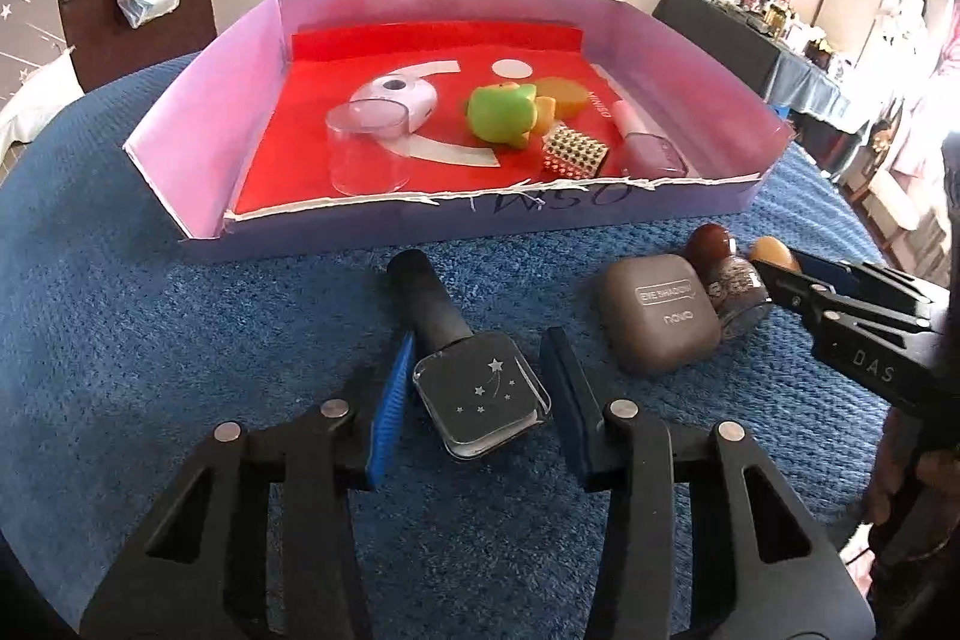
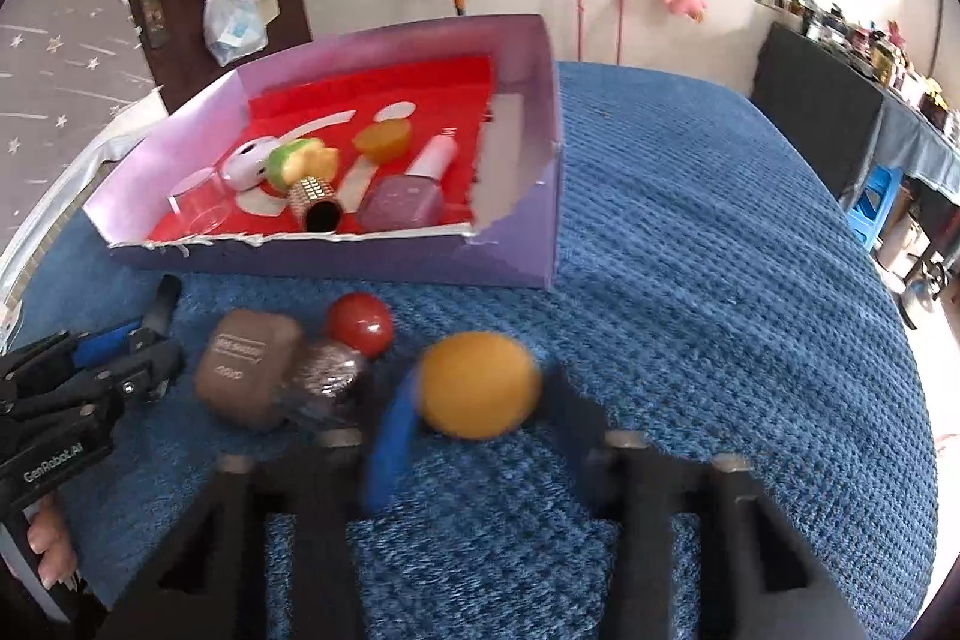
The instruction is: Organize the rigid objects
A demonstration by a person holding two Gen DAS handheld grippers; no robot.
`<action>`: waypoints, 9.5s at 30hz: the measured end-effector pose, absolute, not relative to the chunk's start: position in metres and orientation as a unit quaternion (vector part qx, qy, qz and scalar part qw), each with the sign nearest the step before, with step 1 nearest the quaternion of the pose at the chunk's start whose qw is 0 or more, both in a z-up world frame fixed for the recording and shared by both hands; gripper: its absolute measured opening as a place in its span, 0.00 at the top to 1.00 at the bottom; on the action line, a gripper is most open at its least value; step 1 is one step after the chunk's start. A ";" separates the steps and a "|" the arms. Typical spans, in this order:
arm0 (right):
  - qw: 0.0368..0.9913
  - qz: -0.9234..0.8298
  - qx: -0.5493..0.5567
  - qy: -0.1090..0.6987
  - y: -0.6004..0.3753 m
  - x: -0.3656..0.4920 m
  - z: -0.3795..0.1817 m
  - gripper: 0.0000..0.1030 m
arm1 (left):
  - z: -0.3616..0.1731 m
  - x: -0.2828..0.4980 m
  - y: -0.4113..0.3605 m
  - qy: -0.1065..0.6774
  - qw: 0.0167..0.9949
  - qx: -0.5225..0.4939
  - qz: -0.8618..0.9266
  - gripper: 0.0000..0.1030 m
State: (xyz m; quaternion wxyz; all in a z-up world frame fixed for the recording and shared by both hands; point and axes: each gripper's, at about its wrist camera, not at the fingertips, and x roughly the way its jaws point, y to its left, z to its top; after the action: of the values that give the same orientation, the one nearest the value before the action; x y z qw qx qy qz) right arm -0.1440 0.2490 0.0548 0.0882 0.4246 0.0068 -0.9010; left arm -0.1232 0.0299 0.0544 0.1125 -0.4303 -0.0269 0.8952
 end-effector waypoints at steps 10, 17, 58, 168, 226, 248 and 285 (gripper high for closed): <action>0.096 -0.914 0.395 0.006 0.248 -0.136 0.074 0.61 | 0.074 -0.117 0.033 -0.009 0.119 -0.403 0.907 0.61; 0.102 -0.912 0.397 0.009 0.242 -0.136 0.074 0.61 | 0.074 -0.117 0.033 -0.009 0.120 -0.402 0.908 0.61; 0.180 -0.846 0.494 0.088 0.190 -0.370 0.088 0.61 | 0.091 -0.360 0.059 0.070 0.258 -0.489 0.830 0.61; 0.092 -0.953 0.283 0.058 0.221 -0.065 0.157 0.00 | 0.148 -0.060 0.013 0.000 0.078 -0.242 0.967 0.07; 0.055 -0.924 0.379 0.008 0.230 -0.109 0.061 0.00 | 0.070 -0.098 0.018 -0.011 0.066 -0.372 0.926 0.07; 0.088 -0.896 0.434 -0.002 0.242 -0.153 0.057 0.00 | 0.071 -0.128 0.053 0.017 0.105 -0.399 0.911 0.07; 0.151 -0.882 0.441 -0.069 0.267 -0.161 0.053 0.00 | 0.050 -0.155 0.058 0.033 0.137 -0.454 0.880 0.06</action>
State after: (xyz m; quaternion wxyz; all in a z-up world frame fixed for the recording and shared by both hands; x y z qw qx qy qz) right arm -0.1607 0.2669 0.0532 0.1509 0.4411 -0.0693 -0.8820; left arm -0.1550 0.0578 0.0498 0.1372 -0.4544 0.0326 0.8795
